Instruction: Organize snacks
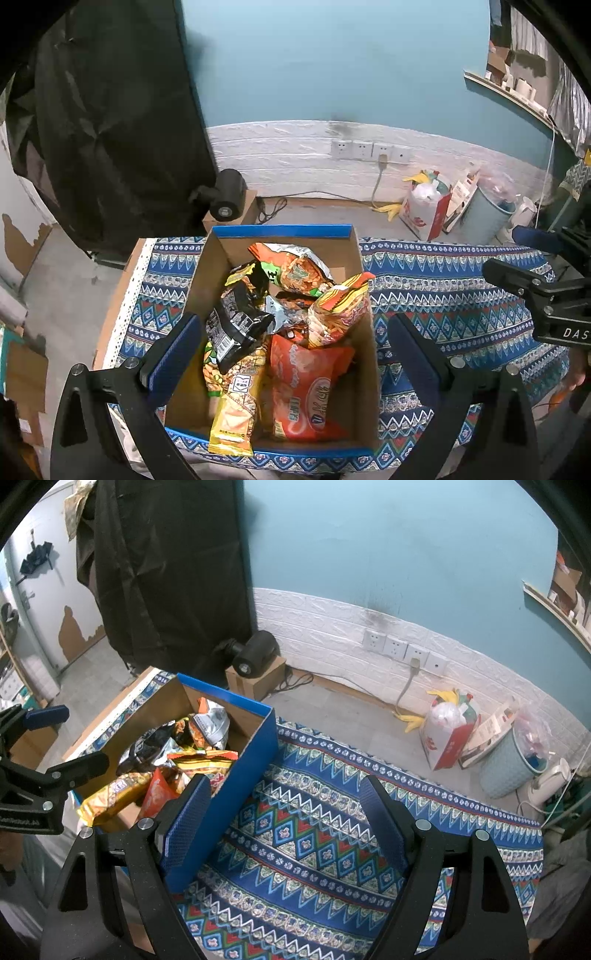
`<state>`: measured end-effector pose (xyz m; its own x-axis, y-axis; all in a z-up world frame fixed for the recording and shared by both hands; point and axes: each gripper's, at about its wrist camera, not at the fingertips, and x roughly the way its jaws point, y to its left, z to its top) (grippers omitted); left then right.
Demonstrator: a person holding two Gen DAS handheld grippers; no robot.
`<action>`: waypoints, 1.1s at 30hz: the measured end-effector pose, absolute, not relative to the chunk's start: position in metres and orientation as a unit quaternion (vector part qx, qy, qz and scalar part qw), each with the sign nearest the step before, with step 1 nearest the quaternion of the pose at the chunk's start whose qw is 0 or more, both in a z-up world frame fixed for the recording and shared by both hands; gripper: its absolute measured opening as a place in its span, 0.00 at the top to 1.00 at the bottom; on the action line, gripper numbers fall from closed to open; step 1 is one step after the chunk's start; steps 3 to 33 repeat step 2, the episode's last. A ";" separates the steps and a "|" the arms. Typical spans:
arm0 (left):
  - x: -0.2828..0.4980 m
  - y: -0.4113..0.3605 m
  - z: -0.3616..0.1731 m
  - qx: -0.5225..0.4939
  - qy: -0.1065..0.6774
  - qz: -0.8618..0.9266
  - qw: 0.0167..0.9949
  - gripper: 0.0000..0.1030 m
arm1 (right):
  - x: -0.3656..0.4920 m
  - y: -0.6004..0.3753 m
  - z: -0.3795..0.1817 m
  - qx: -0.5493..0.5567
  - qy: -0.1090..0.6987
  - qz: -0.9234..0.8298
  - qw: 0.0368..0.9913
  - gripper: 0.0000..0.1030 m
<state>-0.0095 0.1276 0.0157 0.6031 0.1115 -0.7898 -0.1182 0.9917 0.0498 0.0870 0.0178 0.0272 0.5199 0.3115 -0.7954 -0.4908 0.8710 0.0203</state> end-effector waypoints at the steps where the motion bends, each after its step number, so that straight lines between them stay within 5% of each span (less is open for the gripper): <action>1: -0.009 0.128 0.016 -0.005 0.441 0.063 0.895 0.02 | 0.087 0.018 0.027 -0.103 0.432 0.231 0.866 0.21; 33: -0.009 0.128 0.016 -0.006 0.442 0.062 0.895 0.02 | 0.087 0.018 0.027 -0.104 0.432 0.231 0.866 0.21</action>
